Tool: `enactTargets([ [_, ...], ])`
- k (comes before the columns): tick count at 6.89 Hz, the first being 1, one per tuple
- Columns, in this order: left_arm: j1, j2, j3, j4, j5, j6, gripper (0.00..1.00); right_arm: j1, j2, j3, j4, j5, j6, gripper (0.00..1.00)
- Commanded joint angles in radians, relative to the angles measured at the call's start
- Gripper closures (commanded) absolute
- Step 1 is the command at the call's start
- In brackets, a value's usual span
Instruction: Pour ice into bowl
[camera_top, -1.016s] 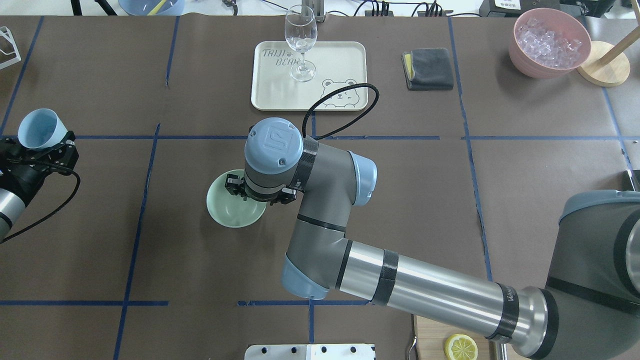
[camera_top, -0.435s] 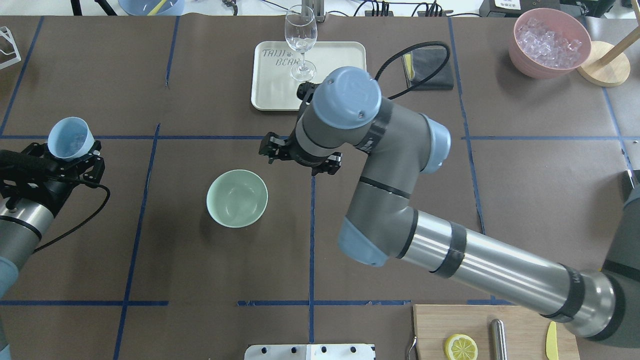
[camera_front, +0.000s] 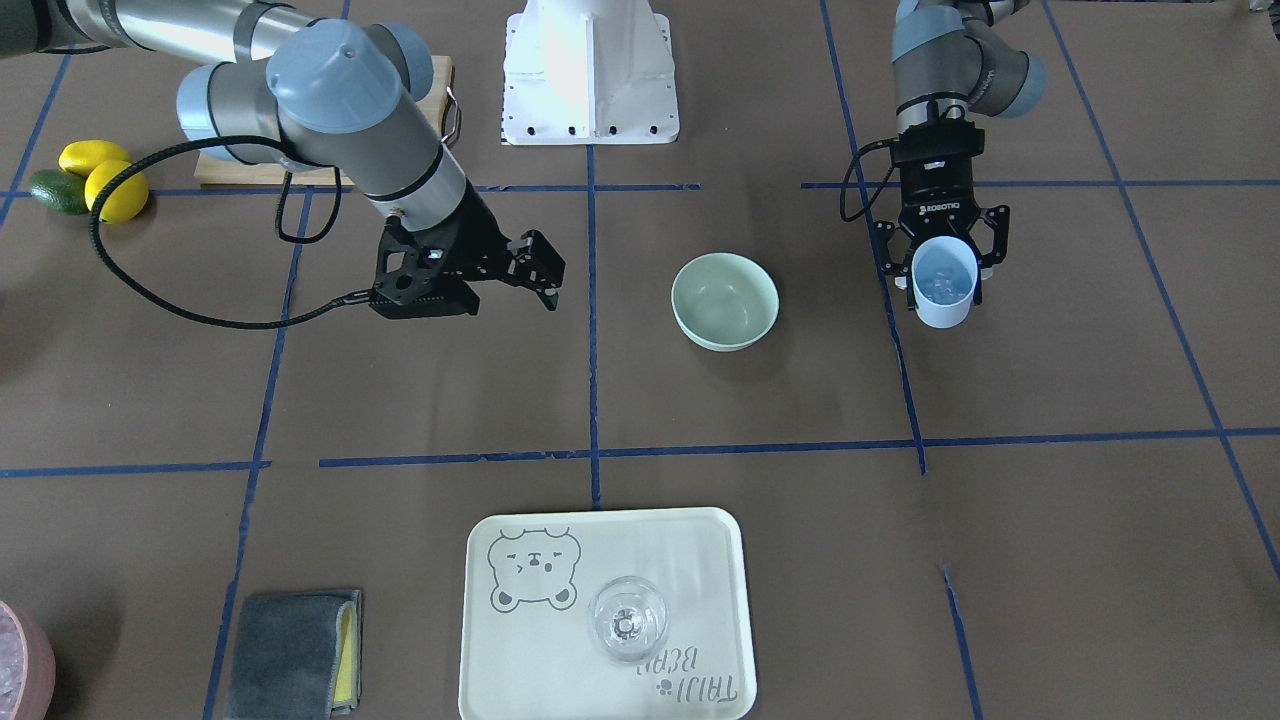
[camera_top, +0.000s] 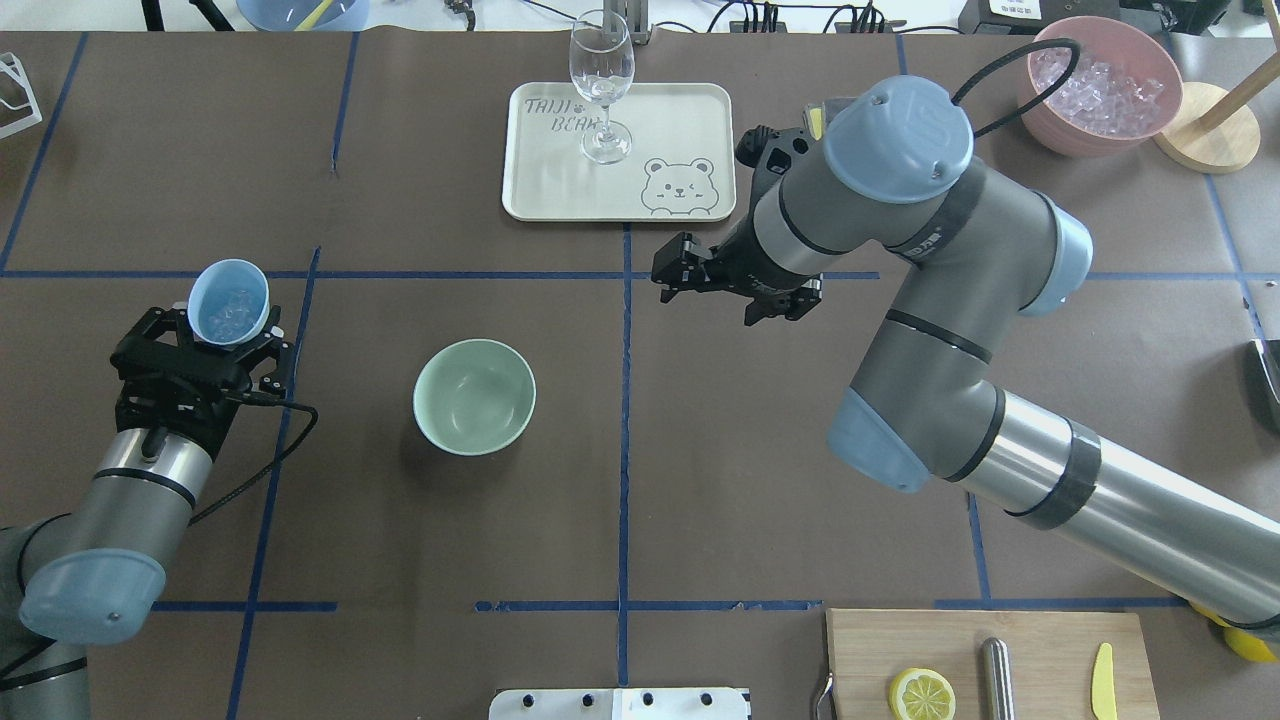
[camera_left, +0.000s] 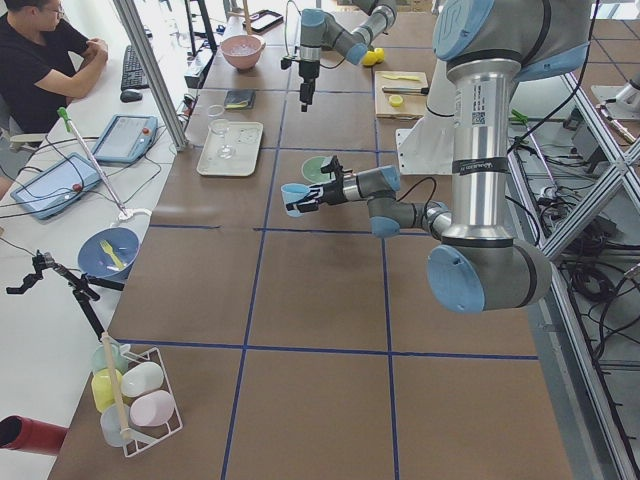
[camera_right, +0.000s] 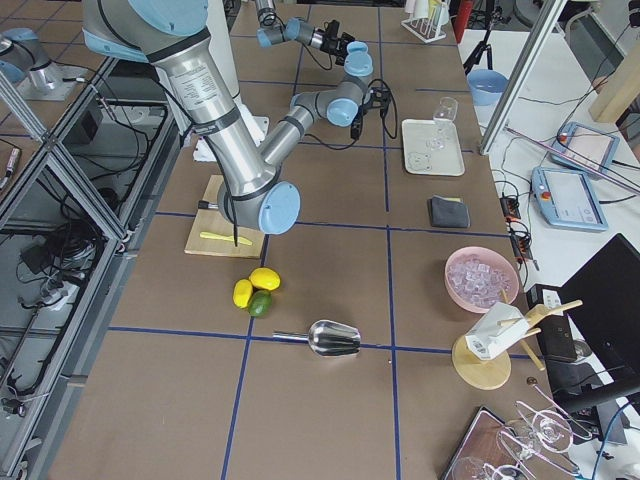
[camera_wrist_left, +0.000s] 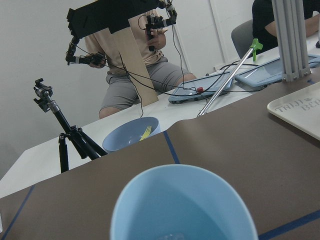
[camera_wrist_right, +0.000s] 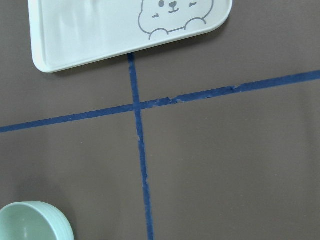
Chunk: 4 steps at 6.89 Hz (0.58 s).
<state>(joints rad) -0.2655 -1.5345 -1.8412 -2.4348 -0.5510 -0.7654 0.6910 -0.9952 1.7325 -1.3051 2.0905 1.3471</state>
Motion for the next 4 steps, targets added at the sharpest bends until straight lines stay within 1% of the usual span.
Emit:
enactTargets([
  [1, 0.093, -0.010, -0.007, 0.043, 0.103, 0.012, 1.00, 0.024, -0.090, 0.057, 0.007, 0.017, -0.065, 0.00],
  [2, 0.115, -0.019, -0.010, 0.107, 0.136, 0.078, 1.00, 0.031, -0.115, 0.070, 0.009, 0.023, -0.072, 0.00],
  [3, 0.127, -0.056, -0.009, 0.137, 0.175, 0.145, 1.00, 0.032, -0.123, 0.071, 0.010, 0.029, -0.074, 0.00],
  [4, 0.137, -0.105, -0.010, 0.151, 0.177, 0.167, 1.00, 0.032, -0.132, 0.076, 0.010, 0.030, -0.074, 0.00],
])
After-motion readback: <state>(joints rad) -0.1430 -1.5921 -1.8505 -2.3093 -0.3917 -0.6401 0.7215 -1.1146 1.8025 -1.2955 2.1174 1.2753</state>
